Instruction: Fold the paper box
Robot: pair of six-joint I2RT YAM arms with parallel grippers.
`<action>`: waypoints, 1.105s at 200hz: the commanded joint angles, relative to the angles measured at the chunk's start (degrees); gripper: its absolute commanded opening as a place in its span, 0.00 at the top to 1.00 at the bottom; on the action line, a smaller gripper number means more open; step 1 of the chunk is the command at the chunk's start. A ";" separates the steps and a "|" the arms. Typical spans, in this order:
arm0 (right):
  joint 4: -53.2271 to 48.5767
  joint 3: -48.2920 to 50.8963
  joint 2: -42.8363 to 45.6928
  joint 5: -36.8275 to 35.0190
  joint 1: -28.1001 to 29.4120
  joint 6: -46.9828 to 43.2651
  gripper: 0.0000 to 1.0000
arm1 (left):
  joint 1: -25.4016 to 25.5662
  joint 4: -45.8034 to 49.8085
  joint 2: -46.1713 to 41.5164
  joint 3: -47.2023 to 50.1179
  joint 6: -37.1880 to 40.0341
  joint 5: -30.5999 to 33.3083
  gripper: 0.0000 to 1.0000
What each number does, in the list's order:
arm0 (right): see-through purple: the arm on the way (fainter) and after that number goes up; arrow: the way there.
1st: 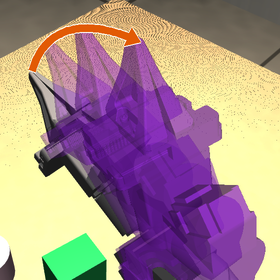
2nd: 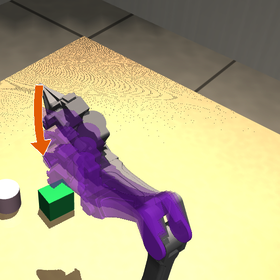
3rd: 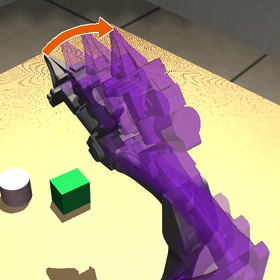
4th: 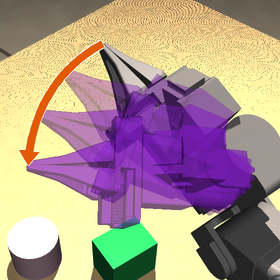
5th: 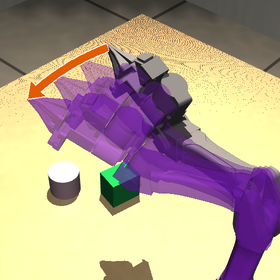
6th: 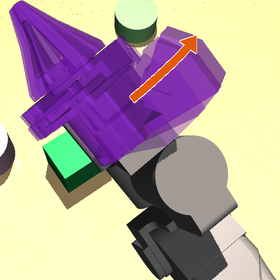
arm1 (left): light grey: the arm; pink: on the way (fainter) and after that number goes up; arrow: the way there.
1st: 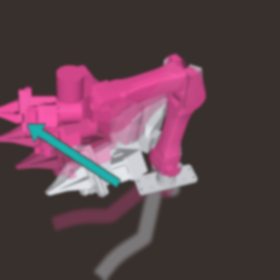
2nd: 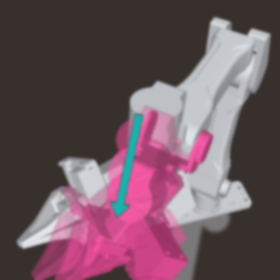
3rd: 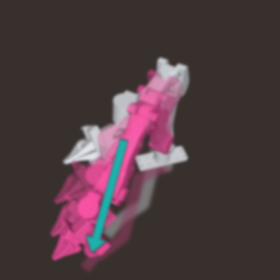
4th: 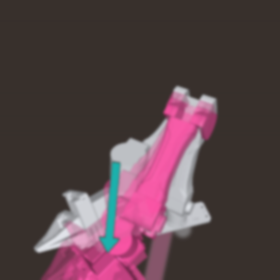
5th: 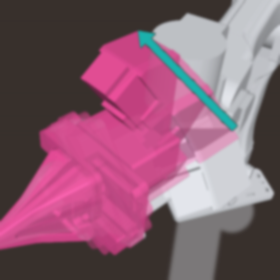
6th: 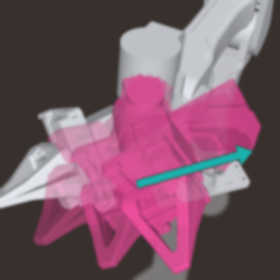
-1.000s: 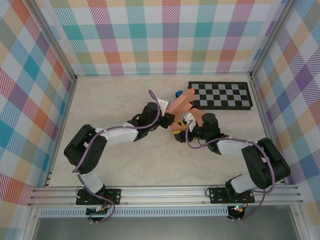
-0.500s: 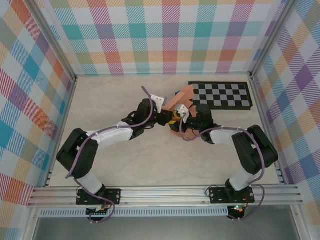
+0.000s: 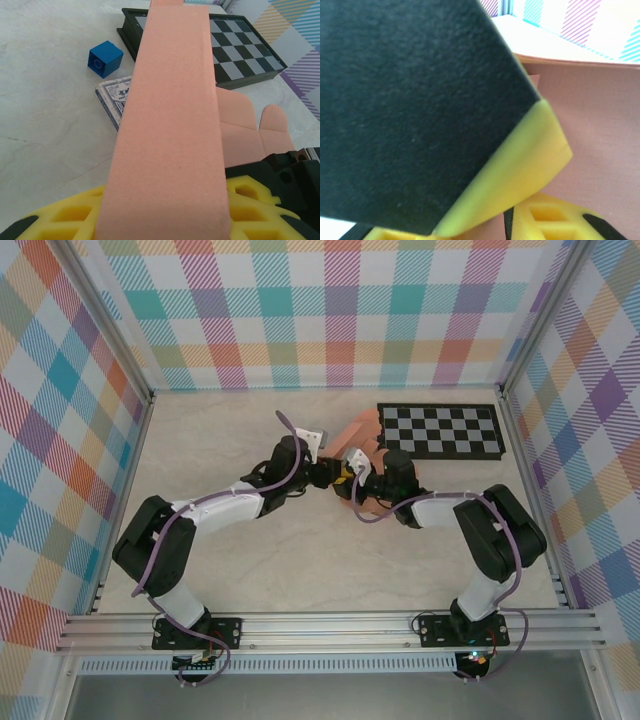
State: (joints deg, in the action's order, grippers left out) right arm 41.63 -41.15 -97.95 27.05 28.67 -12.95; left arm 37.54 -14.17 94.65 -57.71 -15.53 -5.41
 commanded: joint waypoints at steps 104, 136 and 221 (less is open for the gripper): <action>-0.02 -10.21 -9.92 2.77 2.72 -0.32 0.81 | -2.21 1.00 -23.97 12.48 -4.93 1.90 0.15; -7.37 -14.60 -11.81 5.39 4.50 -6.18 0.81 | -10.32 6.98 -30.33 16.65 -9.31 1.70 0.12; -14.37 -18.88 -12.10 3.42 12.45 -2.95 0.82 | -19.57 16.85 -17.81 9.80 -7.26 -11.39 0.17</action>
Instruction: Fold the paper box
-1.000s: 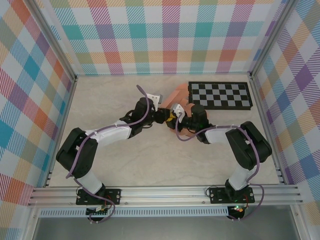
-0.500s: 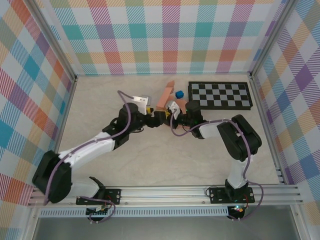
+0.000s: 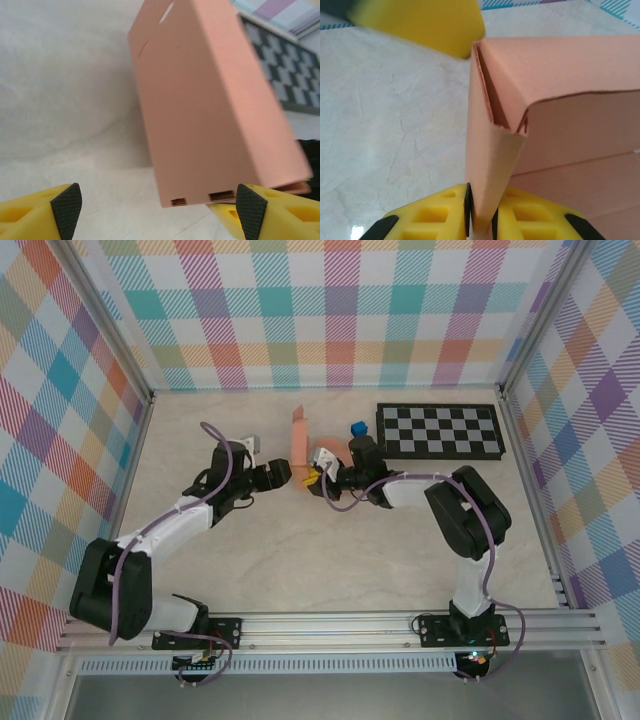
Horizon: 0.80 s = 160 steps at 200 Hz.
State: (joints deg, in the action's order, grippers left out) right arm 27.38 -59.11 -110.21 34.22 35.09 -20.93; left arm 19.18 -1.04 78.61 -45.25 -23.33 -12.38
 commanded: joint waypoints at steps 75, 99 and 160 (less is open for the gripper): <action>3.23 9.16 2.22 -18.85 14.76 10.18 0.81 | -10.53 7.84 -6.78 0.80 1.06 -11.98 0.15; 4.79 10.33 1.15 -18.07 14.80 8.26 0.81 | -10.92 6.16 -6.49 2.11 0.94 -14.57 0.14; 1.61 5.46 -2.41 -14.25 14.75 3.03 0.81 | -9.48 6.64 -2.05 3.40 4.75 -20.19 0.18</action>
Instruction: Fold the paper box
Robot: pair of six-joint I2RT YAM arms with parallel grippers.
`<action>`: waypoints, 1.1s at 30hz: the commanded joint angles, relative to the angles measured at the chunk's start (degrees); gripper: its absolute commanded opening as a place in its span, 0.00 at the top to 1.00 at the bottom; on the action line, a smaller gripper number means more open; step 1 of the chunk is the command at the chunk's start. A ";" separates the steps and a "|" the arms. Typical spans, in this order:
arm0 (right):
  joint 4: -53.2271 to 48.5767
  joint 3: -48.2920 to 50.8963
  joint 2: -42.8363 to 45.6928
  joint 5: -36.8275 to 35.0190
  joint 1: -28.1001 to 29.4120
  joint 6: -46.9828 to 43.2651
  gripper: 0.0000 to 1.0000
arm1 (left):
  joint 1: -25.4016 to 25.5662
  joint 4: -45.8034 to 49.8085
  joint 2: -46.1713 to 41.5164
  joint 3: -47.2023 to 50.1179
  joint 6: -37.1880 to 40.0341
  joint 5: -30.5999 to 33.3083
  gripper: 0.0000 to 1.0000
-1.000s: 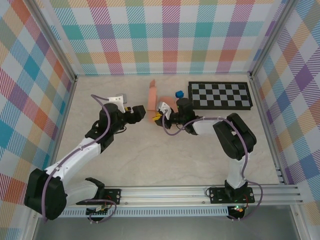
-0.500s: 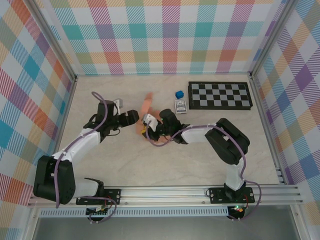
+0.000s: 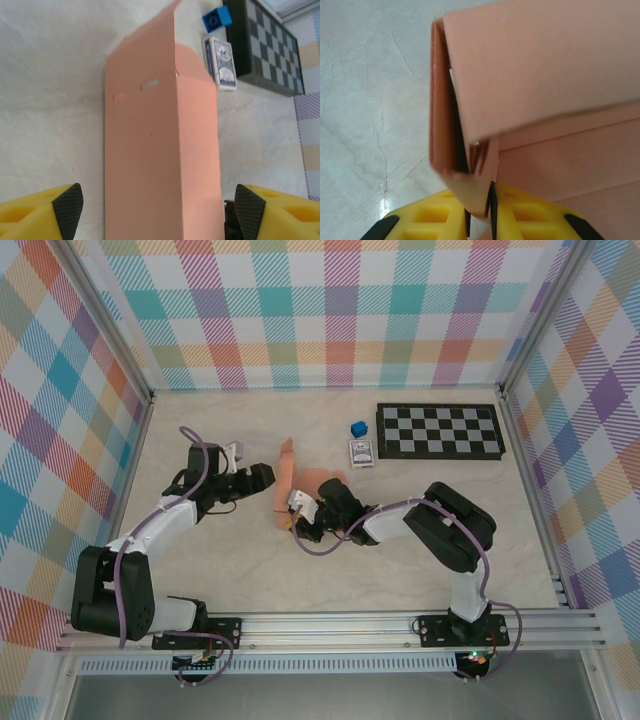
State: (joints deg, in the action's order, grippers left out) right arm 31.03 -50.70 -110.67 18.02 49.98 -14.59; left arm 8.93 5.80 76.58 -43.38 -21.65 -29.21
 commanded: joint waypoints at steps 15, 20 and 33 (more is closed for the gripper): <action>0.11 -3.71 -3.68 5.44 -0.27 -2.90 0.81 | 3.47 7.04 4.76 -0.80 11.50 -0.41 0.27; 1.08 -3.71 -3.66 8.10 -0.83 -3.34 0.78 | 3.81 7.53 6.39 -1.59 12.11 -0.71 0.31; 4.57 -5.54 -5.07 16.47 -3.48 -2.72 0.66 | 3.82 7.65 6.96 -1.07 11.19 -3.61 0.37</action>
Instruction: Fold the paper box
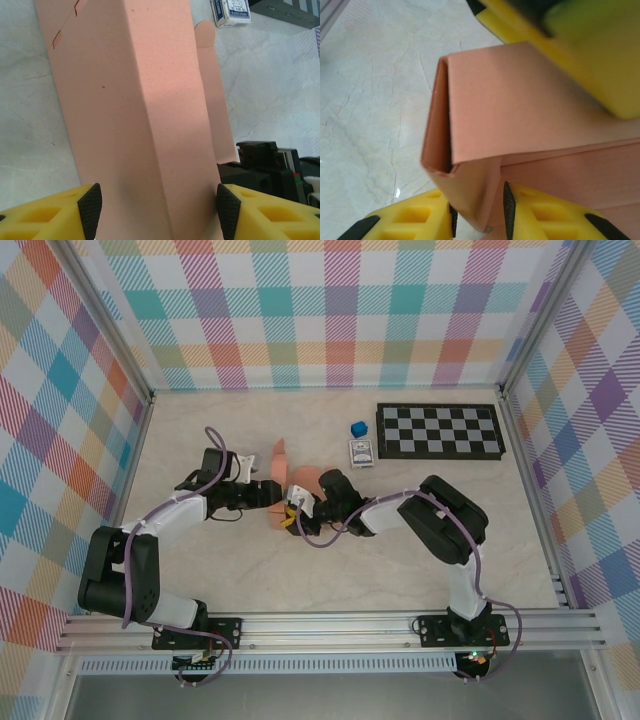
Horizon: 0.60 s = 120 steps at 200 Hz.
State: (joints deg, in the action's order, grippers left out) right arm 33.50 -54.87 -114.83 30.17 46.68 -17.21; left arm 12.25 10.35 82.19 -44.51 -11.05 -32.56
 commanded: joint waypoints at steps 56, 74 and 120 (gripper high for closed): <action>6.18 -2.81 -2.84 3.53 1.42 1.29 0.66 | 0.41 2.39 3.77 -0.94 0.85 -5.89 0.38; 7.21 -2.20 -2.60 2.76 2.36 0.43 0.70 | 0.41 2.54 4.23 -0.85 0.94 -5.87 0.38; 12.54 0.39 -2.77 -4.08 3.86 0.96 0.69 | -1.08 -0.30 4.30 1.52 -1.88 -8.71 0.39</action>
State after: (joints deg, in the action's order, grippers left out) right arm 39.16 -55.70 -116.97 29.61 48.93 -16.34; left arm 11.84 9.98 85.19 -45.15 -11.27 -39.07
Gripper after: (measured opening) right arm 0.287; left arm 0.609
